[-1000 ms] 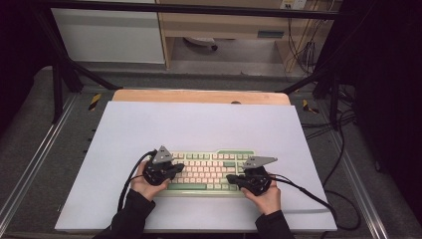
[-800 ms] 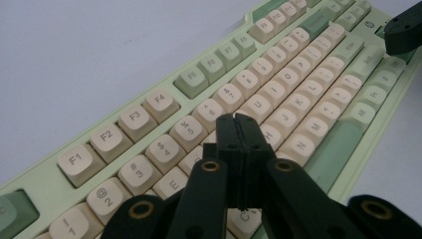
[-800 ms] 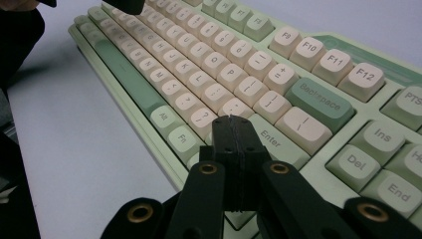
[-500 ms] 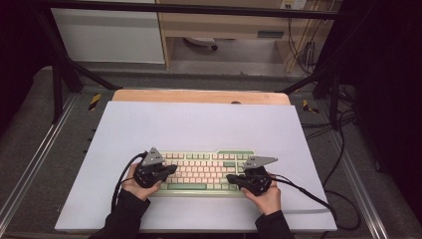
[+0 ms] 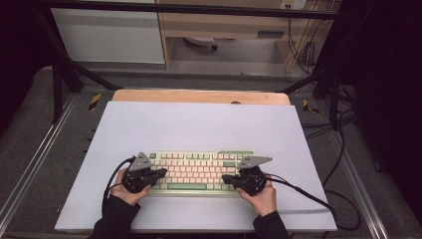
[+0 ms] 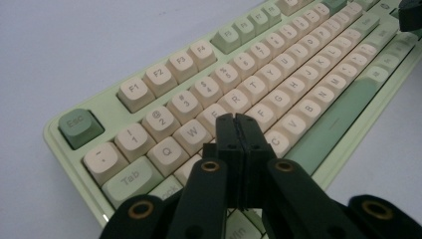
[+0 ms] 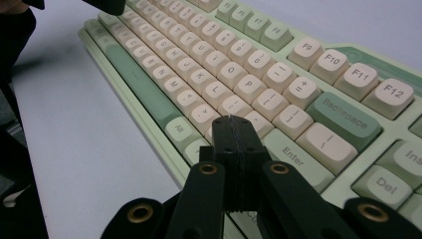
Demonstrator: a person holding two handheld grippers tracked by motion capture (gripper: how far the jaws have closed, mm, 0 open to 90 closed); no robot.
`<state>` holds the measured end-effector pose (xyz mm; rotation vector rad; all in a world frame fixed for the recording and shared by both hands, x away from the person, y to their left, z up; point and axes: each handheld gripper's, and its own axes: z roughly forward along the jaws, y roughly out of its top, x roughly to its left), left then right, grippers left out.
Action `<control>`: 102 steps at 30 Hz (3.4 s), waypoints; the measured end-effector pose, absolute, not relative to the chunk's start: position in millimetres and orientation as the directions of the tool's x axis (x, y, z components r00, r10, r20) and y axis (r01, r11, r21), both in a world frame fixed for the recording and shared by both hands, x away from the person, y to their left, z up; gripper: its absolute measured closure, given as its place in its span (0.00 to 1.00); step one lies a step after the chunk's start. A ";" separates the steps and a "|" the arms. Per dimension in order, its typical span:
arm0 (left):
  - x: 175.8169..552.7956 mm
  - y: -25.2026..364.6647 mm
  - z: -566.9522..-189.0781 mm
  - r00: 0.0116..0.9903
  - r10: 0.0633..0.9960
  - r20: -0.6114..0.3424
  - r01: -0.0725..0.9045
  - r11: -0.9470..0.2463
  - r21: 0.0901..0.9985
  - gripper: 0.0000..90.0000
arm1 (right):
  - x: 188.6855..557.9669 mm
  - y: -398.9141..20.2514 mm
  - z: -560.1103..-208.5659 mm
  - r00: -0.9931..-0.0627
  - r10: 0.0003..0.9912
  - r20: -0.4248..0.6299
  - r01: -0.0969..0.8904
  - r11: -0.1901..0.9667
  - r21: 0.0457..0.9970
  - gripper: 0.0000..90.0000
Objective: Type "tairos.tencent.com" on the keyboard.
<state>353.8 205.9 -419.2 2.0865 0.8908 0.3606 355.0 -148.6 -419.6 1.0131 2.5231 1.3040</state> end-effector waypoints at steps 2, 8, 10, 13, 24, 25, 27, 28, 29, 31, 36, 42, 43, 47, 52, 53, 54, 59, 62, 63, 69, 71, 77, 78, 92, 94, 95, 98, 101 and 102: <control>352.7 208.1 -419.8 0.708 0.704 -0.055 0.471 -0.413 0.780 0.99 | 355.4 -145.8 -419.6 -0.770 0.611 0.183 0.505 0.409 0.760 1.00; 350.2 213.9 -420.8 0.703 0.709 -0.057 0.473 -0.406 0.782 0.99 | 358.9 -136.2 -417.8 -0.776 0.605 0.180 0.500 0.415 0.760 1.00; 349.7 215.8 -421.1 0.701 0.711 -0.059 0.476 -0.404 0.782 0.99 | 359.9 -132.1 -416.6 -0.778 0.602 0.180 0.499 0.418 0.759 1.00; 349.3 217.9 -421.6 0.699 0.713 -0.062 0.478 -0.401 0.781 1.00 | 362.1 -126.8 -416.3 -0.783 0.597 0.178 0.498 0.428 0.754 1.00; 349.2 221.7 -421.9 0.696 0.714 -0.072 0.481 -0.390 0.785 1.00 | 366.3 -112.3 -424.0 -0.786 0.590 0.183 0.502 0.437 0.746 1.00; 349.1 221.9 -421.7 0.697 0.714 -0.072 0.480 -0.390 0.786 1.00 | 366.4 -111.8 -425.0 -0.786 0.589 0.186 0.503 0.437 0.746 1.00; 349.0 221.9 -421.9 0.698 0.713 -0.071 0.480 -0.391 0.786 1.00 | 366.6 -110.9 -426.7 -0.787 0.589 0.185 0.503 0.440 0.744 1.00; 349.1 222.0 -422.1 0.698 0.713 -0.072 0.480 -0.390 0.786 1.00 | 366.5 -110.5 -427.7 -0.787 0.589 0.185 0.505 0.441 0.742 1.00; 349.3 222.1 -422.2 0.697 0.713 -0.073 0.481 -0.390 0.785 1.00 | 366.6 -110.1 -428.4 -0.787 0.588 0.186 0.506 0.444 0.739 1.00; 349.2 222.1 -422.4 0.698 0.713 -0.073 0.481 -0.390 0.785 1.00 | 366.8 -109.5 -429.7 -0.787 0.589 0.185 0.506 0.444 0.739 1.00; 349.4 221.6 -423.1 0.698 0.712 -0.073 0.481 -0.392 0.784 1.00 | 366.3 -109.5 -430.2 -0.790 0.586 0.181 0.501 0.446 0.741 1.00; 349.4 220.9 -423.5 0.700 0.711 -0.074 0.481 -0.393 0.784 1.00 | 366.8 -108.7 -432.9 -0.791 0.585 0.178 0.501 0.454 0.736 1.00; 349.4 221.2 -423.3 0.700 0.711 -0.075 0.482 -0.392 0.784 1.00 | 366.7 -108.5 -432.5 -0.792 0.585 0.177 0.501 0.456 0.735 1.00; 349.3 221.1 -423.2 0.700 0.711 -0.075 0.481 -0.391 0.785 1.00 | 366.2 -109.9 -430.6 -0.793 0.583 0.175 0.497 0.456 0.738 1.00; 349.0 220.9 -423.0 0.701 0.709 -0.074 0.480 -0.392 0.785 1.00 | 365.0 -114.1 -424.7 -0.791 0.589 0.164 0.490 0.450 0.746 1.00; 349.0 221.0 -422.9 0.701 0.709 -0.074 0.480 -0.392 0.785 1.00 | 364.7 -114.9 -423.6 -0.790 0.591 0.164 0.490 0.447 0.748 1.00; 348.9 221.1 -422.8 0.702 0.709 -0.074 0.479 -0.393 0.785 1.00 | 364.5 -115.8 -422.6 -0.789 0.592 0.164 0.490 0.445 0.749 1.00; 348.6 220.4 -422.6 0.702 0.708 -0.076 0.480 -0.391 0.785 1.00 | 364.9 -123.3 -421.7 -0.781 0.603 0.165 0.495 0.435 0.752 1.00; 348.4 219.4 -422.5 0.705 0.705 -0.073 0.477 -0.395 0.785 1.00 | 364.5 -127.8 -421.1 -0.775 0.609 0.171 0.501 0.426 0.753 1.00; 348.4 219.1 -422.4 0.706 0.704 -0.074 0.477 -0.395 0.785 1.00 | 364.4 -129.2 -421.3 -0.772 0.612 0.171 0.502 0.423 0.755 1.00; 348.2 217.7 -421.8 0.707 0.703 -0.073 0.474 -0.395 0.787 0.99 | 363.0 -135.9 -422.6 -0.766 0.619 0.175 0.509 0.417 0.753 1.00; 348.1 216.9 -421.3 0.708 0.702 -0.073 0.473 -0.395 0.787 0.99 | 362.5 -138.8 -422.4 -0.762 0.623 0.177 0.513 0.412 0.753 1.00; 347.7 211.8 -420.9 0.712 0.698 -0.073 0.470 -0.397 0.789 0.99 | 361.4 -146.0 -421.6 -0.753 0.633 0.180 0.518 0.402 0.755 1.00; 347.6 210.6 -420.8 0.714 0.697 -0.072 0.469 -0.398 0.788 0.99 | 361.3 -146.8 -421.6 -0.752 0.634 0.180 0.518 0.401 0.755 1.00; 347.6 192.8 -420.9 0.733 0.677 -0.066 0.456 -0.417 0.786 1.00 | 360.0 -149.9 -420.8 -0.751 0.635 0.180 0.518 0.398 0.757 1.00; 347.5 189.1 -421.9 0.738 0.672 -0.065 0.455 -0.423 0.783 1.00 | 360.0 -149.7 -421.1 -0.751 0.636 0.180 0.518 0.398 0.757 1.00; 347.4 187.6 -422.4 0.741 0.669 -0.062 0.453 -0.429 0.782 1.00 | 359.9 -149.6 -421.1 -0.751 0.635 0.180 0.518 0.399 0.757 1.00; 347.1 184.0 -423.7 0.745 0.664 -0.060 0.451 -0.435 0.779 1.00 | 359.9 -150.0 -420.8 -0.754 0.633 0.179 0.516 0.400 0.758 1.00; 347.3 181.3 -425.2 0.748 0.662 -0.059 0.451 -0.441 0.776 1.00 | 359.7 -150.0 -420.6 -0.754 0.632 0.179 0.516 0.400 0.757 1.00; 347.4 180.5 -425.7 0.749 0.660 -0.056 0.450 -0.445 0.774 1.00 | 359.7 -150.0 -420.6 -0.753 0.632 0.180 0.517 0.400 0.757 1.00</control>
